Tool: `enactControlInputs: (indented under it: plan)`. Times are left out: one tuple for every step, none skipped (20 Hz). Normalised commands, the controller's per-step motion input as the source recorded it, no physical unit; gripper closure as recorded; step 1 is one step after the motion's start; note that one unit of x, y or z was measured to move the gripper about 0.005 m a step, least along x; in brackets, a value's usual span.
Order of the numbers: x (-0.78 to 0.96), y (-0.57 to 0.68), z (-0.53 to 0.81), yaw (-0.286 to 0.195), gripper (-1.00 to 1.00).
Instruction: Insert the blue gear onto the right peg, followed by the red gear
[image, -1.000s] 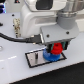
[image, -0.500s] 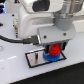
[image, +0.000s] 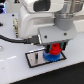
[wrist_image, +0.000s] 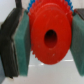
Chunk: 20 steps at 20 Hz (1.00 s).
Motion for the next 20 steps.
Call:
enactControlInputs:
  plan:
    - [-0.42, 0.04, -0.15, 0.0, 1.0]
    - [-0.43, 0.04, -0.12, 0.0, 1.0]
    - [-0.46, 0.0, 0.0, 0.0, 1.0]
    - [-0.39, 0.0, 0.21, 0.0, 1.0]
    - [-0.26, 0.0, 0.39, 0.0, 1.0]
    - [-0.15, 0.0, 0.41, 0.0, 1.0]
    - [-0.15, 0.0, 0.31, 0.0, 1.0]
    - [-0.07, 0.0, 0.2, 0.0, 1.0]
    - [0.0, 0.0, 0.08, 0.0, 1.0]
    - [0.0, 0.0, 0.06, 0.0, 1.0]
    - [0.07, 0.0, 0.03, 0.0, 1.0]
    - [0.1, 0.0, 0.05, 0.0, 1.0]
    - [0.16, 0.0, 0.09, 0.0, 1.0]
    - [0.24, 0.0, 0.02, 0.0, 1.0]
    - [0.3, 0.0, 0.06, 0.0, 1.0]
    - [0.36, 0.0, 0.04, 0.0, 1.0]
    - [0.4, 0.0, 0.07, 0.0, 1.0]
    - [0.47, 0.0, 0.06, 0.0, 1.0]
    - [0.51, 0.02, 0.13, 0.0, 1.0]
    - [0.51, 0.05, 0.12, 0.0, 1.0]
